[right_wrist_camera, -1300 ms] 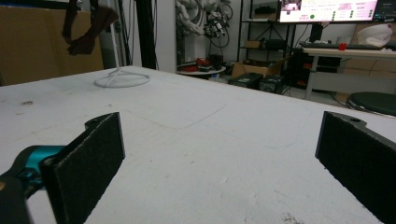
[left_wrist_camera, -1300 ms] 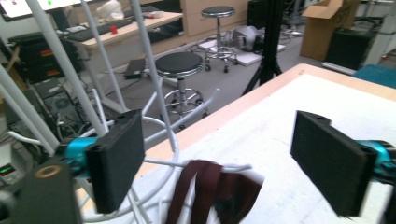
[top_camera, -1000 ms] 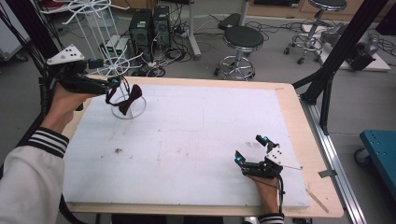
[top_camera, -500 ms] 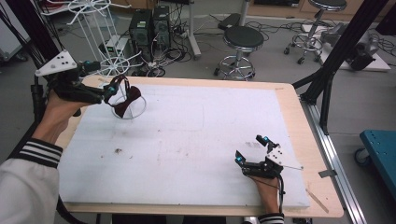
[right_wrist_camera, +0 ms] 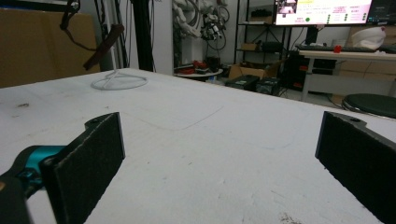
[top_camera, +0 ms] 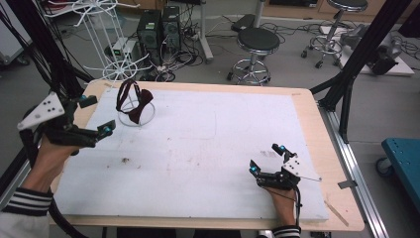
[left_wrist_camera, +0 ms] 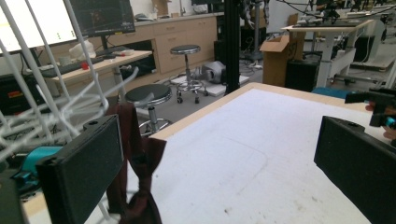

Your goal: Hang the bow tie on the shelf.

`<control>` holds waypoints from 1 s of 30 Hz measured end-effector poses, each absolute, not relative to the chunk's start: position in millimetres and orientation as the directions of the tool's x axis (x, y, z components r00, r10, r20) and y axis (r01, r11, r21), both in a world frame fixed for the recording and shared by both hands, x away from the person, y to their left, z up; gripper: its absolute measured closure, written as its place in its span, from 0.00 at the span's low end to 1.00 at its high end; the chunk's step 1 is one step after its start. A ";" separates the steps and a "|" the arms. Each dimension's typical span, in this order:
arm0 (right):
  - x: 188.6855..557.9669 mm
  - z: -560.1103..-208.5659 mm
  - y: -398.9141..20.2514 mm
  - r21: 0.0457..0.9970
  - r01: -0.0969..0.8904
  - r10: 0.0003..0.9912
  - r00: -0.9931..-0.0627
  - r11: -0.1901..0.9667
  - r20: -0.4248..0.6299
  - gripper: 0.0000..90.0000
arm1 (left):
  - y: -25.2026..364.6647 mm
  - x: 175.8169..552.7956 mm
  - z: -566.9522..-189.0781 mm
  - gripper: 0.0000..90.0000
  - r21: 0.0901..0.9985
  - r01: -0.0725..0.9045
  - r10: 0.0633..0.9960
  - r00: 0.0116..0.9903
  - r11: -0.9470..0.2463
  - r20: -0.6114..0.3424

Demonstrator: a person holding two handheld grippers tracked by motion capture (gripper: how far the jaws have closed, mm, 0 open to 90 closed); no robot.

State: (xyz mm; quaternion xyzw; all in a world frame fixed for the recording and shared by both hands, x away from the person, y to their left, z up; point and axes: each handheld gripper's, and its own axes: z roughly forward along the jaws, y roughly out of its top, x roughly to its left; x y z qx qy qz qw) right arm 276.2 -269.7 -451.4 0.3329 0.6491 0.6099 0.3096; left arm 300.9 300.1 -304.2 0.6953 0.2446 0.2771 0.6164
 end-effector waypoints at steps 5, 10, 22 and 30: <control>275.6 -451.4 -269.3 0.998 0.052 0.812 -0.584 0.036 0.001 0.01 | 305.8 288.6 -342.3 0.02 0.992 0.005 0.685 0.723 -0.125 0.083; 275.5 -451.4 -269.4 0.998 0.053 0.813 -0.582 0.034 0.003 0.01 | 308.7 281.7 -373.1 0.02 0.993 0.019 0.701 0.711 -0.114 0.067; 274.8 -451.5 -269.0 0.998 0.055 0.813 -0.583 0.036 0.003 0.01 | 306.8 273.1 -431.8 0.02 0.998 0.026 0.748 0.664 -0.052 0.022; 274.8 -451.6 -268.1 0.998 0.049 0.813 -0.582 0.040 -0.004 0.01 | 306.5 270.7 -451.2 0.02 0.999 0.012 0.773 0.634 -0.037 0.021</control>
